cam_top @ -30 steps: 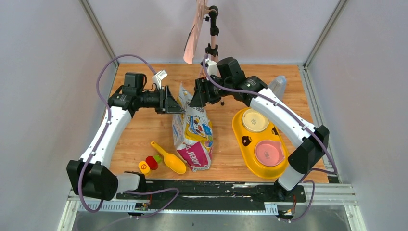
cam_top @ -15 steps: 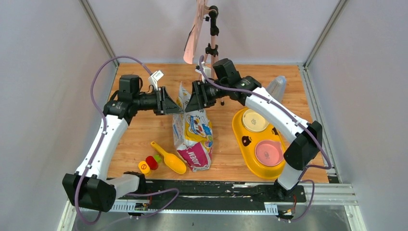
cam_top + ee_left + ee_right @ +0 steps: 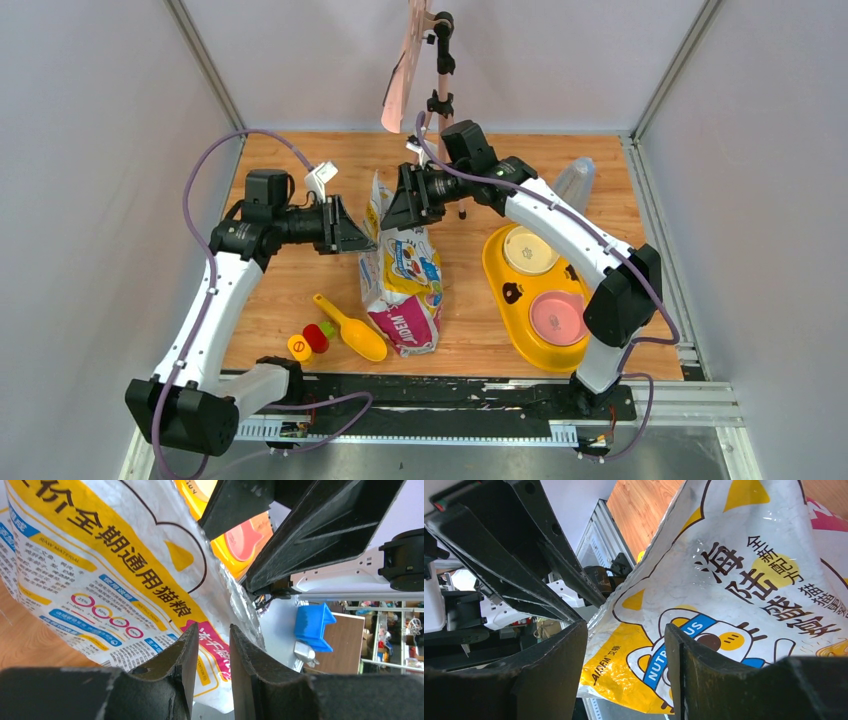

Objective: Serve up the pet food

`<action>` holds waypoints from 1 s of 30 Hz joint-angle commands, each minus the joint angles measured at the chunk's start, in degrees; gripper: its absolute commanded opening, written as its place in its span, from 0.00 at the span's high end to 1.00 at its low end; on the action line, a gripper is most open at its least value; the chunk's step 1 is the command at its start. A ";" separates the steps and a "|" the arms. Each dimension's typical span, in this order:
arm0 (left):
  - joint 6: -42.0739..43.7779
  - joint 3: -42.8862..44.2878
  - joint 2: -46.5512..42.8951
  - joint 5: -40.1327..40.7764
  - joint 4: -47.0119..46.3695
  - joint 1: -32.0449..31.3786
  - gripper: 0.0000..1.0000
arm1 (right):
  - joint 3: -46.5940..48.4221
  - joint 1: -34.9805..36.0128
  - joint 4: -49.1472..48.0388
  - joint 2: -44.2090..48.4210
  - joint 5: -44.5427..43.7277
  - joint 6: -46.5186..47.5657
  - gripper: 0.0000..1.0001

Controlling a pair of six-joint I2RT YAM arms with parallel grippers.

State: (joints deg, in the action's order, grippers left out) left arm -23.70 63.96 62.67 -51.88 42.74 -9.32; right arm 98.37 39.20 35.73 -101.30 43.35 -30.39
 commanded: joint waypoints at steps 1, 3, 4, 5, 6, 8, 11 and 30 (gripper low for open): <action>-0.27 -1.42 -1.71 -0.73 -0.54 0.16 0.64 | 1.92 -0.09 -2.64 0.64 -0.80 -1.96 0.41; -1.23 -1.84 -1.74 -1.52 -1.68 0.18 0.63 | 1.83 -0.10 -2.67 0.62 -0.92 -1.95 0.41; -1.60 -1.90 -1.54 -1.97 -1.95 0.18 0.63 | 1.76 -0.07 -2.68 0.58 -0.98 -1.95 0.41; -1.78 -1.90 -1.40 -2.12 -2.31 0.14 0.63 | 1.77 -0.02 -2.67 0.57 -0.91 -1.95 0.41; -2.07 -1.87 -1.32 -2.25 -2.44 0.17 0.63 | 1.86 0.07 -2.68 0.50 -0.87 -1.95 0.41; -2.50 -1.83 -1.25 -2.34 -3.00 0.17 0.63 | 2.23 0.27 -2.68 0.34 -0.90 -1.95 0.40; -3.08 -1.85 -1.06 -2.47 -3.78 0.18 0.63 | 2.71 0.65 -2.67 -0.07 -1.14 -2.16 0.40; -5.22 -3.07 0.34 -1.01 -6.78 -0.26 0.64 | 1.05 1.84 -2.02 0.31 -4.48 -2.53 0.55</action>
State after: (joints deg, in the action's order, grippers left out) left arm -28.36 60.99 63.11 -52.45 37.91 -9.39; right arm 98.43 40.75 35.24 -101.30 40.38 -32.56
